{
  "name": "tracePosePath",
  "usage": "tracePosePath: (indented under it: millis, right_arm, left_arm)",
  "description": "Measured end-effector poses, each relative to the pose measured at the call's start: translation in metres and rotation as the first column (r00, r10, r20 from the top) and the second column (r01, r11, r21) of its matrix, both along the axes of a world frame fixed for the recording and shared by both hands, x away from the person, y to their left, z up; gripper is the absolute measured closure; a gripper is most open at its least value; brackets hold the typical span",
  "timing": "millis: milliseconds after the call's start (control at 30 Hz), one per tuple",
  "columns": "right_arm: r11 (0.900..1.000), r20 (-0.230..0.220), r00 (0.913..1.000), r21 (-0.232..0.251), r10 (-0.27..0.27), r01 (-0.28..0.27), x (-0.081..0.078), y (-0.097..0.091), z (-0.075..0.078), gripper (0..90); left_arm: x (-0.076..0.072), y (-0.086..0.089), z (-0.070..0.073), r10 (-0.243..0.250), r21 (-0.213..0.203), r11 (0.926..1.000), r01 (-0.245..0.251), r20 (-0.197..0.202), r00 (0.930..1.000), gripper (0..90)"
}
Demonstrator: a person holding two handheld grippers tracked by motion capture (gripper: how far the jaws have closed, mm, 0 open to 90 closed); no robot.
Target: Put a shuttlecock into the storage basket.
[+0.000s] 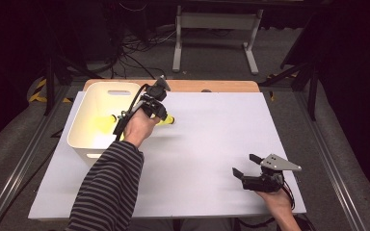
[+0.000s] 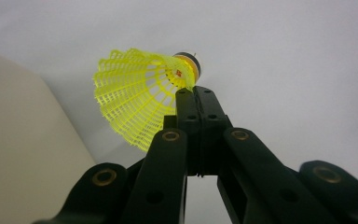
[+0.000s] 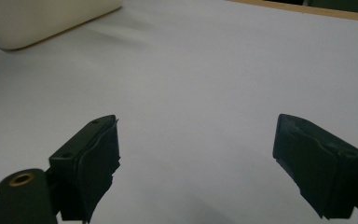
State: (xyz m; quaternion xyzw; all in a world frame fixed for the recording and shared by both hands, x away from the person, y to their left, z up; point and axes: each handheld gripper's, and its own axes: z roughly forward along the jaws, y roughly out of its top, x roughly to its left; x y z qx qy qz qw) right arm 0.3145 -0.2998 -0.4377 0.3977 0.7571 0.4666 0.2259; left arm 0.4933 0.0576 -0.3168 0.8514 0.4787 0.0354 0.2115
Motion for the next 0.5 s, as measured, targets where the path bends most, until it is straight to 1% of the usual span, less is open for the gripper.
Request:
tracePosePath:
  millis: [67,233,500]
  right_arm:
    - [1.0000,0.000,1.0000,-0.001,0.001,-0.001,0.0002,-0.0002,-0.0001,14.8]
    - [1.0000,0.002,1.0000,-0.002,0.003,-0.003,0.0003,0.0001,-0.0002,14.8]
    - [1.0000,0.000,1.0000,-0.003,0.001,-0.001,0.0004,0.0001,-0.0002,14.8]
  left_arm:
    - [-0.0009,0.0014,0.0011,0.004,-0.008,1.0000,-0.004,0.002,1.0000,90.0]
    - [-0.0024,0.0045,0.0037,-0.006,-0.006,1.0000,0.006,0.008,0.9999,90.0]
    - [-0.0039,0.0080,0.0073,-0.015,-0.012,0.9998,0.016,0.013,0.9998,90.0]
